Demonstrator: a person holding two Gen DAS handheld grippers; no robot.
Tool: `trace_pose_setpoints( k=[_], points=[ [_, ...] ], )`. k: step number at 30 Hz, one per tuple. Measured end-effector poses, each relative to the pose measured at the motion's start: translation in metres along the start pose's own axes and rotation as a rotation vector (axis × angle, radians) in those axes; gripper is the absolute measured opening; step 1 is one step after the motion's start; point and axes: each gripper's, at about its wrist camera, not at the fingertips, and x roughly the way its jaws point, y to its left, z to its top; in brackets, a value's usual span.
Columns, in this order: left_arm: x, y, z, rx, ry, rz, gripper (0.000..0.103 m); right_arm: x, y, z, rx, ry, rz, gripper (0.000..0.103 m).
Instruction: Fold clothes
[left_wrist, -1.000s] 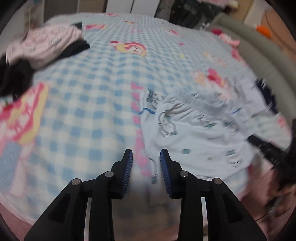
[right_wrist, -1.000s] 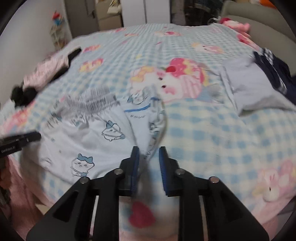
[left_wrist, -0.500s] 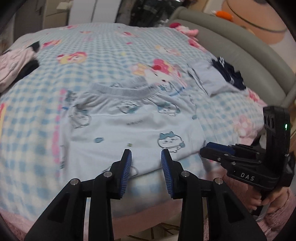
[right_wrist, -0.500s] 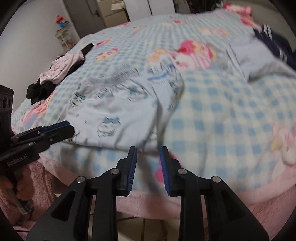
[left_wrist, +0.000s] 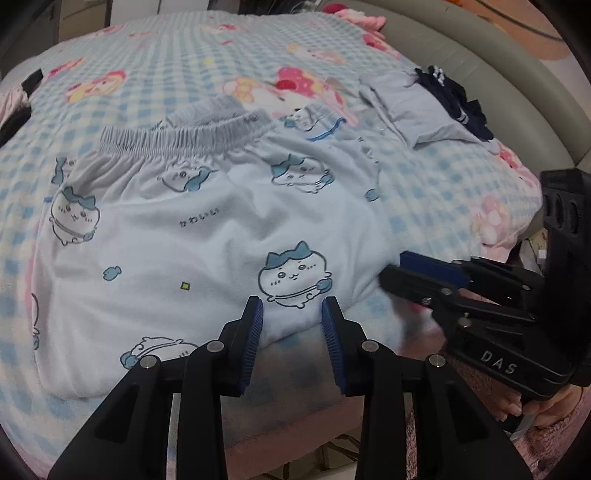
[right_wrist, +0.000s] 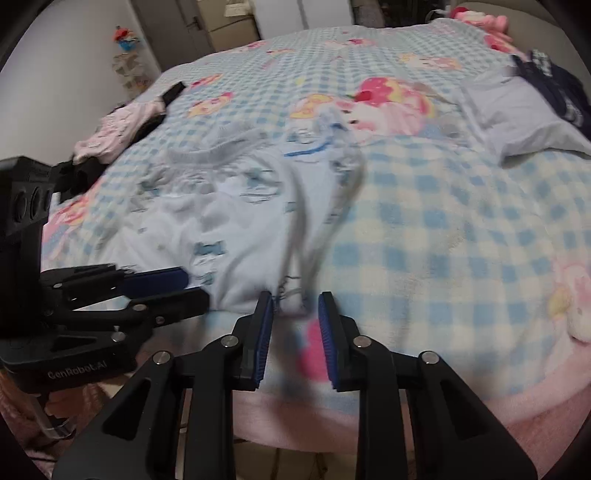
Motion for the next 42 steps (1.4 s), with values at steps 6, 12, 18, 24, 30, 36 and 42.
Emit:
trace_pose_setpoints(
  k=[6,12,18,24,30,36,42],
  points=[
    [0.001,0.003,-0.004,-0.010,0.000,0.004,0.035,-0.002,-0.011,-0.003,0.010,-0.002,0.013,0.023],
    [0.002,0.010,-0.005,-0.034,0.004,-0.015,0.036,-0.008,-0.022,-0.002,0.045,-0.013,0.064,0.019],
    [0.006,0.011,-0.005,-0.031,0.019,-0.023,0.038,-0.007,-0.009,-0.005,-0.001,-0.017,0.155,0.020],
    [0.005,0.012,-0.007,-0.045,0.010,-0.030,0.038,0.002,0.006,-0.001,-0.061,-0.014,0.138,0.022],
    [-0.016,0.015,-0.010,-0.108,-0.066,-0.045,0.042,-0.004,0.010,0.003,-0.090,-0.046,0.129,0.010],
    [-0.015,0.026,-0.011,-0.125,-0.072,0.023,0.042,-0.012,0.032,0.004,-0.245,-0.088,-0.025,0.007],
    [-0.006,0.028,-0.010,-0.084,-0.038,0.073,0.042,-0.006,0.036,-0.001,-0.310,-0.091,-0.123,0.006]
  ],
)
